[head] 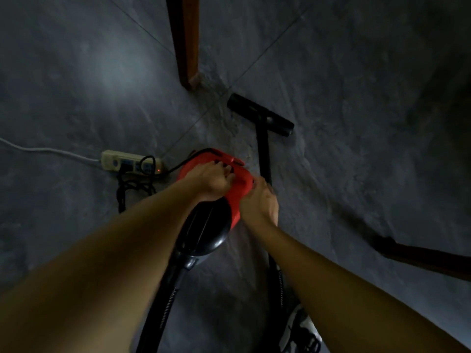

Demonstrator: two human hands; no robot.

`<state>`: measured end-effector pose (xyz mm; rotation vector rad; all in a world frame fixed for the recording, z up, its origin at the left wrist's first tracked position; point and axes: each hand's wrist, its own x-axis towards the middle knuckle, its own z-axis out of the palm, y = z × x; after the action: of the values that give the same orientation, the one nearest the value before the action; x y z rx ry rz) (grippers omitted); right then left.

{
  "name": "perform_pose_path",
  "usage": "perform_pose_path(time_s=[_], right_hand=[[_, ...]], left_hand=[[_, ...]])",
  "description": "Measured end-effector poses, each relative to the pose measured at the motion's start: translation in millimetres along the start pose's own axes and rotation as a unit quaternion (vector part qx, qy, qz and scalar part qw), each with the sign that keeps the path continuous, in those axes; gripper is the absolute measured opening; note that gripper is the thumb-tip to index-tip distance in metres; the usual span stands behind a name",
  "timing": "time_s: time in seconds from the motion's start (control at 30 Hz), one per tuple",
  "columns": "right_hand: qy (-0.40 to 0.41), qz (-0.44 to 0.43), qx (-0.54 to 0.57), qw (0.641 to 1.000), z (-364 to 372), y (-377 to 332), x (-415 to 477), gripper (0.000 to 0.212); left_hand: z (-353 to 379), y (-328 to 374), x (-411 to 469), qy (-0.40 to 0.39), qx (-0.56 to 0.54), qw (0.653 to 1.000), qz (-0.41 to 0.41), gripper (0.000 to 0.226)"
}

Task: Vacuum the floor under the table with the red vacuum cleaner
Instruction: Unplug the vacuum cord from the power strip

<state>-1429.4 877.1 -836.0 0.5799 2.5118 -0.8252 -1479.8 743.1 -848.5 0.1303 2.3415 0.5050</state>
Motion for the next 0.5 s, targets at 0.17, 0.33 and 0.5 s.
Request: perform_pose_path(time_s=[0.17,0.33,0.5], right_hand=[[-0.035,-0.104,-0.020,0.994,-3.2,-42.6,-9.5,0.041],[-0.040,-0.185,-0.019,0.982,31.7,-109.0,-10.1,0.035],[-0.110,-0.165,-0.024,0.980,110.9,-169.0,-18.4,0.033]], left_hand=[[-13.2,-50.8,-61.0,0.095,-0.056,0.993,-0.032,0.051],[-30.3,-115.2,-79.9,0.116,-0.076,0.983,-0.120,0.041],[-23.9,-193.7,-79.4,0.096,-0.064,0.982,-0.147,0.035]])
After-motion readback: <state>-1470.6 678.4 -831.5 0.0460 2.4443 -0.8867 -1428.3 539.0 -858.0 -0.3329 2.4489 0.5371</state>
